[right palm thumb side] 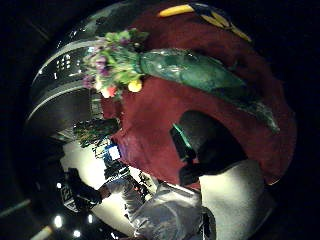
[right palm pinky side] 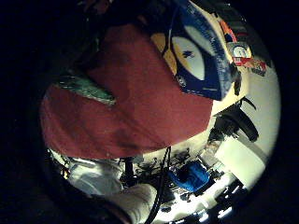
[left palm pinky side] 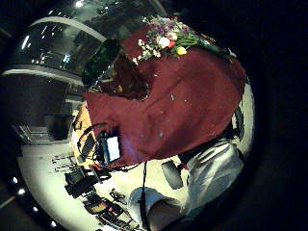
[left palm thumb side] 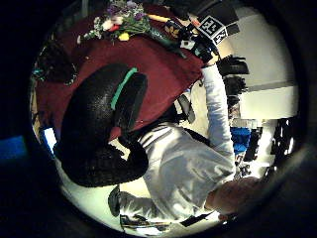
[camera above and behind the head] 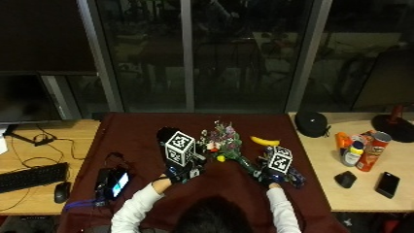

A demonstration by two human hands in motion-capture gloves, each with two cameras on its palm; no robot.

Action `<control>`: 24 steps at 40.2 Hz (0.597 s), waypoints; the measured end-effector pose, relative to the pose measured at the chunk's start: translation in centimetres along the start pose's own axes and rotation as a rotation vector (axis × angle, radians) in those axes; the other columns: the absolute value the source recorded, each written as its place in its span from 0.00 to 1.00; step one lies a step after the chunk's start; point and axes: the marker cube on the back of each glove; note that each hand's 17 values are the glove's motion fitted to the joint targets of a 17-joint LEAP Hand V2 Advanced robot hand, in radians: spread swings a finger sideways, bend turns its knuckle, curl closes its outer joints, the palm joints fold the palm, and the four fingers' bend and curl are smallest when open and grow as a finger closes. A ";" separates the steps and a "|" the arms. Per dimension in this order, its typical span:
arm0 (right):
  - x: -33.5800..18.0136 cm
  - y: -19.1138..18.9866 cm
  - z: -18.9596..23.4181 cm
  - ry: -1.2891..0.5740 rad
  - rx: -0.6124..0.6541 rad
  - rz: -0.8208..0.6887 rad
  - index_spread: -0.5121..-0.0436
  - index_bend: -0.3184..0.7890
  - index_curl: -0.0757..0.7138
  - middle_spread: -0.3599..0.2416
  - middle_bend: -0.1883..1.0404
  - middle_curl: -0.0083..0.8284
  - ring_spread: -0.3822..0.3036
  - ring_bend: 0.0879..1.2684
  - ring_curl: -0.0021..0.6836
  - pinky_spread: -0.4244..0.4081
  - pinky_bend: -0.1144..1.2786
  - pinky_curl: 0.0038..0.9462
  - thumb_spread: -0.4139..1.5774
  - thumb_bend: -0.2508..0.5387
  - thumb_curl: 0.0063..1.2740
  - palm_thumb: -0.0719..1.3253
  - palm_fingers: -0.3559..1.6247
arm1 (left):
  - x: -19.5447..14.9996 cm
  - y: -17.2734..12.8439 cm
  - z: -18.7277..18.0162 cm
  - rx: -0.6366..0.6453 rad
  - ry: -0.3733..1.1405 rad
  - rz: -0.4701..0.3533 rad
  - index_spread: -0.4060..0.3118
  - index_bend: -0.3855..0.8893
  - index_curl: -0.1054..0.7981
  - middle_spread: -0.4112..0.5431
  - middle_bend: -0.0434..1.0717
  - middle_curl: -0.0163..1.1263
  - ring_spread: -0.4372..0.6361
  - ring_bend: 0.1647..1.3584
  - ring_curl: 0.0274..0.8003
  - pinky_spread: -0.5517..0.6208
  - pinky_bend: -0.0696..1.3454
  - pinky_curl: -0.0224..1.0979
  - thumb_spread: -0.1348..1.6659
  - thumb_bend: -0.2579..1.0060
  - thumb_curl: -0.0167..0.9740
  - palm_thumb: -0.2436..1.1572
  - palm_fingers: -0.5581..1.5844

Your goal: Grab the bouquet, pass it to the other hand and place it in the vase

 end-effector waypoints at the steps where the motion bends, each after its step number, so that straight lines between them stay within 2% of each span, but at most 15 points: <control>1: 0.1 -0.8 0.5 0.008 0.046 -0.025 0.67 0.35 0.23 0.57 0.39 0.50 0.50 0.51 0.55 0.64 0.59 0.38 0.77 0.29 0.26 0.46 0.44 | -0.1 0.1 0.0 0.001 0.001 -0.003 0.65 0.38 0.29 0.67 0.24 0.31 0.70 0.43 0.36 0.71 0.45 0.34 0.73 0.19 0.28 0.35 0.30; 5: -0.4 -0.9 1.7 0.022 0.099 -0.053 0.67 0.35 0.23 0.57 0.39 0.50 0.47 0.51 0.56 0.63 0.59 0.38 0.77 0.29 0.26 0.45 0.44 | -0.4 0.8 -0.2 0.002 0.017 -0.022 0.64 0.38 0.29 0.67 0.24 0.31 0.70 0.43 0.36 0.71 0.45 0.34 0.73 0.19 0.28 0.35 0.30; 11: -2.5 2.7 2.2 0.115 0.102 -0.089 0.67 0.35 0.24 0.55 0.44 0.52 0.46 0.48 0.55 0.60 0.59 0.37 0.76 0.31 0.27 0.49 0.47 | -1.1 0.8 0.2 -0.009 0.031 -0.040 0.64 0.38 0.29 0.67 0.25 0.32 0.70 0.43 0.35 0.71 0.45 0.33 0.74 0.19 0.28 0.35 0.30; 17: -2.9 3.0 2.4 0.188 0.132 -0.005 0.64 0.36 0.25 0.49 0.45 0.53 0.39 0.49 0.56 0.50 0.58 0.37 0.75 0.31 0.27 0.54 0.53 | -1.3 1.1 0.0 -0.004 0.046 -0.049 0.64 0.38 0.30 0.66 0.25 0.32 0.70 0.44 0.35 0.71 0.46 0.33 0.74 0.19 0.28 0.35 0.30; 20: -3.1 2.9 2.3 0.226 0.161 0.013 0.59 0.48 0.31 0.45 0.44 0.53 0.34 0.46 0.55 0.40 0.55 0.36 0.75 0.33 0.28 0.58 0.62 | -1.4 1.3 0.0 0.008 0.045 -0.048 0.64 0.38 0.30 0.66 0.25 0.32 0.70 0.44 0.35 0.71 0.46 0.33 0.74 0.19 0.28 0.34 0.30; 22: -3.2 3.1 2.2 0.256 0.169 0.029 0.58 0.46 0.33 0.44 0.42 0.53 0.33 0.44 0.54 0.37 0.54 0.35 0.75 0.34 0.28 0.60 0.64 | -1.4 1.4 -0.1 0.012 0.038 -0.048 0.64 0.39 0.30 0.66 0.26 0.32 0.70 0.44 0.35 0.71 0.45 0.33 0.74 0.19 0.28 0.34 0.30; 24: -3.3 3.5 2.0 0.283 0.155 0.047 0.58 0.47 0.37 0.42 0.41 0.53 0.31 0.42 0.55 0.32 0.53 0.35 0.76 0.36 0.28 0.64 0.67 | -1.4 1.6 -0.3 0.009 0.031 -0.048 0.63 0.39 0.30 0.66 0.25 0.33 0.70 0.44 0.35 0.72 0.45 0.33 0.74 0.19 0.28 0.34 0.30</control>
